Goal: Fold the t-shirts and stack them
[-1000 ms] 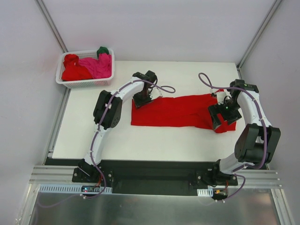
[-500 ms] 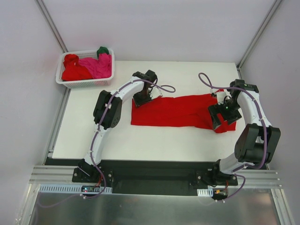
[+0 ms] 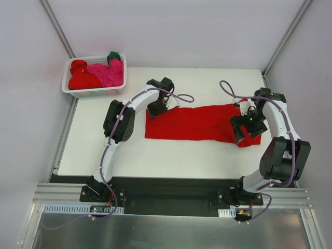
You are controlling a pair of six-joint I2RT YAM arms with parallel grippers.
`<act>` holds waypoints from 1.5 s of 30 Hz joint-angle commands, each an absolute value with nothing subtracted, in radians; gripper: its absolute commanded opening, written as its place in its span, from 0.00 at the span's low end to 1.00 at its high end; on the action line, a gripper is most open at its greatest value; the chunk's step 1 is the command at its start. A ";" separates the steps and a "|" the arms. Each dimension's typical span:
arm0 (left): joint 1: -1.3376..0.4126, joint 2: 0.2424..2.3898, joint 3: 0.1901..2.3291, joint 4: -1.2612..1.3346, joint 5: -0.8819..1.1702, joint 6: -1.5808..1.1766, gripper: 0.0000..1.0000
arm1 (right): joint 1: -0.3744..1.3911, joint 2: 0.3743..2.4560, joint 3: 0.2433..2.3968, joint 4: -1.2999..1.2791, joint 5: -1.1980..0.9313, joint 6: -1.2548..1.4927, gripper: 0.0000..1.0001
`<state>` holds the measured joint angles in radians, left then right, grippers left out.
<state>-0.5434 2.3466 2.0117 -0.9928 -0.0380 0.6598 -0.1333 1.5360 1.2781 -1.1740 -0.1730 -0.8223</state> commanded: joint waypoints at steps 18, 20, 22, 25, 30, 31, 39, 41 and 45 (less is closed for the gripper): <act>-0.546 2.275 2.069 -1.022 -0.100 0.657 0.00 | -0.137 1.519 1.273 -1.180 -0.204 -0.811 1.00; -0.546 2.270 2.077 -1.023 -0.106 0.658 0.00 | -0.137 1.517 1.270 -1.175 -0.204 -0.810 1.00; -0.546 2.269 2.075 -1.023 -0.109 0.661 0.00 | -0.137 1.520 1.269 -1.174 -0.204 -0.810 1.00; -0.545 2.267 2.072 -1.023 -0.115 0.666 0.00 | -0.137 1.522 1.272 -1.173 -0.204 -0.808 1.00; -0.545 2.272 2.072 -1.023 -0.132 0.678 0.00 | -0.137 1.523 1.273 -1.172 -0.202 -0.808 1.00; -0.543 2.279 2.071 -1.022 -0.135 0.683 0.00 | -0.137 1.522 1.272 -1.172 -0.201 -0.807 1.00; -0.531 2.306 2.098 -1.020 -0.152 0.696 0.00 | -0.137 1.511 1.259 -1.172 -0.195 -0.808 1.00; -0.529 2.313 2.100 -1.022 -0.156 0.701 0.00 | -0.137 1.509 1.258 -1.172 -0.195 -0.807 1.00; -0.526 2.321 2.106 -1.022 -0.164 0.709 0.00 | -0.137 1.505 1.256 -1.172 -0.192 -0.808 1.00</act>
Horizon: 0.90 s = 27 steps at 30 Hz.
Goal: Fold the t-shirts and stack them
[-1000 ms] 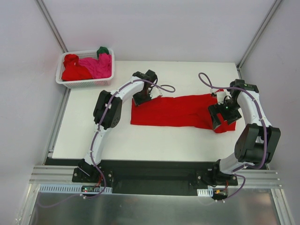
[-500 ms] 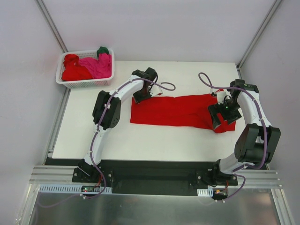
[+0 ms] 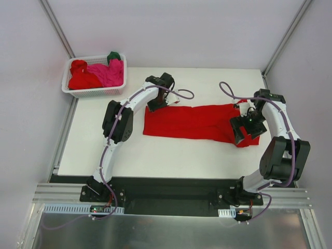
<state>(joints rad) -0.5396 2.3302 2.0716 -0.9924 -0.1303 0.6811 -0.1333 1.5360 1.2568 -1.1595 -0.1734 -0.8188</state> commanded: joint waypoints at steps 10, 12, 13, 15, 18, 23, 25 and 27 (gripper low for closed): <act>-0.505 2.338 2.060 -1.017 -0.176 0.706 0.06 | -0.137 1.505 1.255 -1.173 -0.187 -0.807 1.00; -0.505 2.335 2.057 -1.015 -0.172 0.704 0.08 | -0.137 1.503 1.253 -1.170 -0.187 -0.808 1.00; -0.505 2.336 2.056 -1.019 -0.170 0.704 0.12 | -0.137 1.503 1.255 -1.170 -0.189 -0.808 1.00; -0.505 2.336 2.052 -1.017 -0.175 0.709 0.22 | -0.137 1.505 1.256 -1.172 -0.190 -0.808 1.00; -0.503 2.341 2.039 -1.017 -0.195 0.725 0.74 | -0.137 1.509 1.262 -1.172 -0.192 -0.807 1.00; -0.503 2.326 2.091 -0.999 -0.198 0.710 0.99 | -0.137 1.508 1.262 -1.172 -0.190 -0.807 1.00; -0.505 2.321 2.124 -0.994 -0.181 0.692 0.99 | -0.137 1.506 1.258 -1.170 -0.192 -0.807 1.00; -0.509 2.327 2.160 -0.991 -0.167 0.684 0.99 | -0.137 1.506 1.255 -1.169 -0.193 -0.807 1.00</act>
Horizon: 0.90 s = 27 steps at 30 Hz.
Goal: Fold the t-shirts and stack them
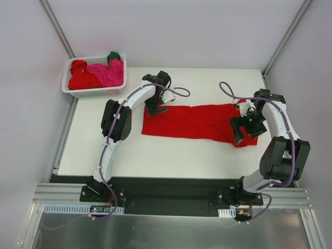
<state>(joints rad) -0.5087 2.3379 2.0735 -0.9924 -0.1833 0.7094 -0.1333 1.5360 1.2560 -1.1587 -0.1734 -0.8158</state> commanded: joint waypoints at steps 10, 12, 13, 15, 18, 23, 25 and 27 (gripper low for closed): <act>-0.512 2.375 2.177 -0.962 -0.187 0.680 0.99 | -0.137 1.505 1.259 -1.170 -0.198 -0.805 1.00; -0.514 2.393 2.174 -0.962 -0.183 0.677 0.99 | -0.137 1.505 1.256 -1.172 -0.196 -0.805 1.00; -0.514 2.398 2.172 -0.960 -0.183 0.678 0.99 | -0.137 1.505 1.258 -1.172 -0.198 -0.805 1.00; -0.514 2.411 2.172 -0.960 -0.181 0.669 0.92 | -0.137 1.506 1.258 -1.172 -0.198 -0.805 1.00; -0.517 2.424 2.189 -0.960 -0.179 0.652 0.74 | -0.137 1.503 1.255 -1.172 -0.196 -0.805 1.00; -0.519 2.425 2.203 -0.956 -0.202 0.643 0.54 | -0.137 1.500 1.246 -1.170 -0.198 -0.807 1.00; -0.520 2.425 2.209 -0.956 -0.207 0.644 0.54 | -0.137 1.500 1.243 -1.170 -0.199 -0.807 1.00; -0.519 2.413 2.212 -0.954 -0.215 0.644 0.53 | -0.137 1.502 1.241 -1.170 -0.199 -0.807 1.00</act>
